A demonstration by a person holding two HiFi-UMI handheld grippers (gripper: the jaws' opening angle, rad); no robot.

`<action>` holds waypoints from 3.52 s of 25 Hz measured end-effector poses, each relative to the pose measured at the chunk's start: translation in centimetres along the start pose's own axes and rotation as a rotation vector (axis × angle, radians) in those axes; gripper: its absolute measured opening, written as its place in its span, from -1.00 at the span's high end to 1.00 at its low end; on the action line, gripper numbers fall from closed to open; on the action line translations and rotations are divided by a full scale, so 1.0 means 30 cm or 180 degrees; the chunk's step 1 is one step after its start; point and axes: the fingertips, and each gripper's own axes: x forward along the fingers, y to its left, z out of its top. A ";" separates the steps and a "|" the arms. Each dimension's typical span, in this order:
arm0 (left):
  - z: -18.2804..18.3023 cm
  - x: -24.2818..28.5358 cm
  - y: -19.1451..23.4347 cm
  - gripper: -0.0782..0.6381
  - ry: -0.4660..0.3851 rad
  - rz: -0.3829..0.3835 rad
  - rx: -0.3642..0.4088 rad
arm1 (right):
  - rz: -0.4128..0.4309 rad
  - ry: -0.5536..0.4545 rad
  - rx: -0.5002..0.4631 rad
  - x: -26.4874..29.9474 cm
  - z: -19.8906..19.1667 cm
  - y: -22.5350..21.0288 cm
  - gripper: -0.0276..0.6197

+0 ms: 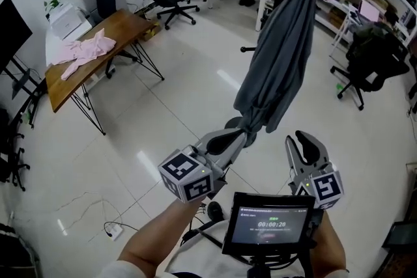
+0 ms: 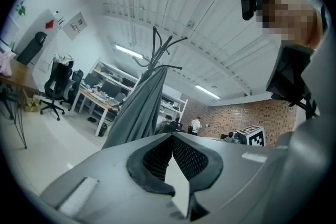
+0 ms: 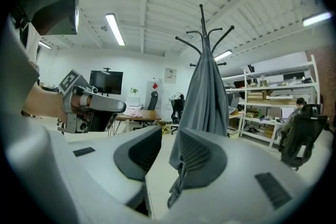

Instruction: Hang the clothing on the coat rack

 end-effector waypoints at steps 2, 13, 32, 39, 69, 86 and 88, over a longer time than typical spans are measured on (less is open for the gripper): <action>0.005 -0.004 -0.002 0.78 -0.0031 0.0038 0.0005 | 0.0046 -0.0001 0.0018 -0.004 -0.005 0.000 0.61; -0.009 0.028 -0.045 0.78 -0.0036 0.0142 -0.0026 | 0.0140 0.0056 0.0020 -0.049 -0.009 -0.066 0.61; -0.107 0.157 -0.172 0.78 0.0138 0.0071 -0.0092 | 0.0174 0.0089 0.0219 -0.140 -0.056 -0.155 0.91; -0.134 0.166 -0.206 0.78 0.0160 0.0038 -0.0112 | 0.0233 0.0045 0.0338 -0.148 -0.052 -0.161 0.91; -0.155 0.163 -0.244 0.78 0.0236 -0.0031 -0.0149 | 0.0325 -0.0003 0.0391 -0.134 -0.014 -0.123 0.91; -0.158 0.166 -0.255 0.78 0.0283 -0.0065 -0.0173 | 0.0353 0.0065 0.0297 -0.128 -0.009 -0.117 0.91; -0.158 0.167 -0.256 0.78 0.0287 -0.0067 -0.0176 | 0.0360 0.0071 0.0293 -0.127 -0.008 -0.115 0.91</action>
